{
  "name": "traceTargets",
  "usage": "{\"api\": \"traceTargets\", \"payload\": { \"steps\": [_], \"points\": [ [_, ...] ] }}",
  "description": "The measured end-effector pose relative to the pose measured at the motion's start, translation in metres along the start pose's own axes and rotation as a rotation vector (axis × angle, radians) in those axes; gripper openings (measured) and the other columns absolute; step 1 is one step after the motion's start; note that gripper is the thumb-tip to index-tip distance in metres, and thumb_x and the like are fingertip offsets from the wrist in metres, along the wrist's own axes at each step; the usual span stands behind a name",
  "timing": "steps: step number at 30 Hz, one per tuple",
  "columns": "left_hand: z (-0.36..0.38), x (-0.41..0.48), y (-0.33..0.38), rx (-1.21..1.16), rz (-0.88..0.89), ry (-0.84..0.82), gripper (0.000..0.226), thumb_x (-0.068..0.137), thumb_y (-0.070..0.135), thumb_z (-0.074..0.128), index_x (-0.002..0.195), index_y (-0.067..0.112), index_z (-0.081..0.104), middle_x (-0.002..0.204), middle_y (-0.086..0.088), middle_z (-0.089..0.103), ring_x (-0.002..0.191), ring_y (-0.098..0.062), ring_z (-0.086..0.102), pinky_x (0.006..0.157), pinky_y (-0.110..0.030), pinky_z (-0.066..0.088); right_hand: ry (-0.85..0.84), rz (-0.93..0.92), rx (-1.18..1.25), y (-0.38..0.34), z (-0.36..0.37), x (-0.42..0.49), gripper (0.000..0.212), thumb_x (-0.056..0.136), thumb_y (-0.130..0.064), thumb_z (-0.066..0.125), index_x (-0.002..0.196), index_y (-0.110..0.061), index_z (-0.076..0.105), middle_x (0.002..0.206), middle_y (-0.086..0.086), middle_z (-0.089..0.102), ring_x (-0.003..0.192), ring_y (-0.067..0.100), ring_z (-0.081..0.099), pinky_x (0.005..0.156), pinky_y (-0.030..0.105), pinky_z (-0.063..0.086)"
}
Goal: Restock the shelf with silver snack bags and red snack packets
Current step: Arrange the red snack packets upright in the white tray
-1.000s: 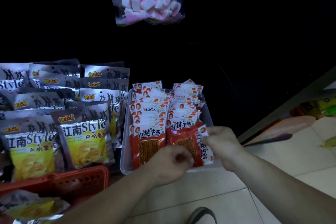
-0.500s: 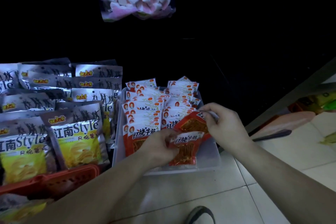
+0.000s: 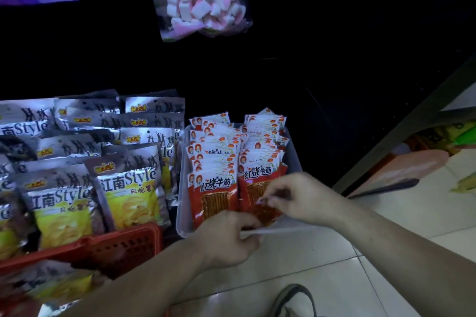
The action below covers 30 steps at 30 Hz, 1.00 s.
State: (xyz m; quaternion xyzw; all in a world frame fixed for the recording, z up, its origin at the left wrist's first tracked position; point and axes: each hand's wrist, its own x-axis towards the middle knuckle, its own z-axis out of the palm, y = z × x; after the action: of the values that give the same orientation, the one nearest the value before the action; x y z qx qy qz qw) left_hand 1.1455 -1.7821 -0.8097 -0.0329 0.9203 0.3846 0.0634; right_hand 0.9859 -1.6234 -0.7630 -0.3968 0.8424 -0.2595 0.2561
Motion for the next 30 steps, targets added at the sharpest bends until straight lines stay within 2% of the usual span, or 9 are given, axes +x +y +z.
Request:
{"api": "traceTargets", "payload": {
  "steps": [4,7,9,13,16,19,23,27,30],
  "points": [
    [-0.003,0.003,-0.003,-0.178,-0.073,-0.033,0.024,0.089,0.046,0.057,0.097,0.029,0.073,0.085,0.009,0.073,0.081,-0.002,0.066,0.077,-0.029,0.054,-0.173,0.068,0.168,-0.002,0.012,-0.007,0.012,0.095,-0.026,0.072,0.103,-0.023,0.081,0.098,-0.006,0.078,0.094,0.005,0.069,0.088,0.024,0.053],
    [-0.004,0.007,-0.009,-0.299,-0.181,0.245,0.017,0.082,0.028,0.052,0.076,0.023,0.067,0.072,0.001,0.068,0.069,-0.009,0.061,0.068,-0.036,0.052,-0.241,0.264,0.427,0.001,0.01,-0.006,0.031,0.086,-0.042,0.074,0.109,-0.023,0.081,0.111,-0.004,0.077,0.113,0.013,0.069,0.105,0.031,0.051],
    [-0.003,0.01,-0.013,-0.33,-0.207,0.33,0.018,0.081,0.018,0.05,0.079,0.028,0.065,0.078,0.002,0.07,0.072,-0.014,0.065,0.071,-0.032,0.055,-0.273,0.34,0.492,0.005,0.015,-0.001,0.047,0.071,-0.048,0.073,0.108,-0.02,0.081,0.113,0.004,0.077,0.116,0.026,0.068,0.101,0.034,0.053],
    [0.002,0.014,-0.022,-0.372,-0.204,0.081,0.029,0.088,0.024,0.057,0.087,0.049,0.072,0.093,0.014,0.075,0.091,-0.009,0.069,0.089,-0.032,0.057,-0.282,0.298,0.337,0.002,0.02,0.0,0.034,0.09,-0.012,0.061,0.119,-0.023,0.076,0.116,-0.007,0.071,0.107,0.008,0.061,0.081,0.005,0.045],
    [0.001,0.015,-0.024,-0.367,-0.154,-0.014,0.014,0.092,0.042,0.059,0.09,0.04,0.073,0.086,0.016,0.072,0.087,-0.006,0.066,0.085,-0.031,0.055,-0.237,0.309,0.332,0.013,0.027,0.003,0.02,0.098,-0.026,0.06,0.106,-0.03,0.078,0.11,-0.006,0.074,0.11,0.014,0.064,0.098,0.027,0.047],
    [0.002,0.014,-0.019,-0.204,-0.109,0.008,0.031,0.095,0.054,0.056,0.088,0.028,0.072,0.076,0.008,0.068,0.074,-0.009,0.064,0.071,-0.033,0.054,-0.169,0.297,0.361,0.017,0.024,0.003,0.025,0.094,-0.05,0.06,0.099,-0.033,0.078,0.103,-0.007,0.075,0.106,0.014,0.067,0.099,0.036,0.049],
    [0.0,0.017,-0.015,-0.264,-0.141,0.043,0.036,0.099,0.052,0.053,0.075,0.028,0.064,0.063,0.012,0.058,0.063,-0.005,0.055,0.063,-0.029,0.046,-0.168,0.244,0.333,0.017,0.019,0.002,0.02,0.1,-0.037,0.062,0.097,-0.027,0.078,0.096,-0.005,0.074,0.095,0.01,0.066,0.088,0.031,0.048],
    [-0.001,0.016,-0.012,-0.229,-0.132,-0.119,0.04,0.097,0.053,0.053,0.073,0.023,0.064,0.062,0.008,0.056,0.061,-0.008,0.054,0.061,-0.028,0.043,-0.295,0.326,0.305,0.021,0.026,-0.007,0.047,0.088,-0.066,0.06,0.1,-0.025,0.078,0.1,-0.002,0.076,0.098,0.012,0.068,0.094,0.033,0.05],
    [-0.005,0.02,-0.012,-0.268,-0.142,0.034,0.042,0.098,0.053,0.052,0.067,0.025,0.057,0.059,0.007,0.05,0.058,-0.007,0.048,0.06,-0.03,0.04,-0.144,0.258,0.365,0.018,0.023,-0.005,0.024,0.1,-0.042,0.062,0.085,-0.03,0.077,0.083,-0.008,0.072,0.084,0.006,0.066,0.082,0.032,0.05]
  ]
}}
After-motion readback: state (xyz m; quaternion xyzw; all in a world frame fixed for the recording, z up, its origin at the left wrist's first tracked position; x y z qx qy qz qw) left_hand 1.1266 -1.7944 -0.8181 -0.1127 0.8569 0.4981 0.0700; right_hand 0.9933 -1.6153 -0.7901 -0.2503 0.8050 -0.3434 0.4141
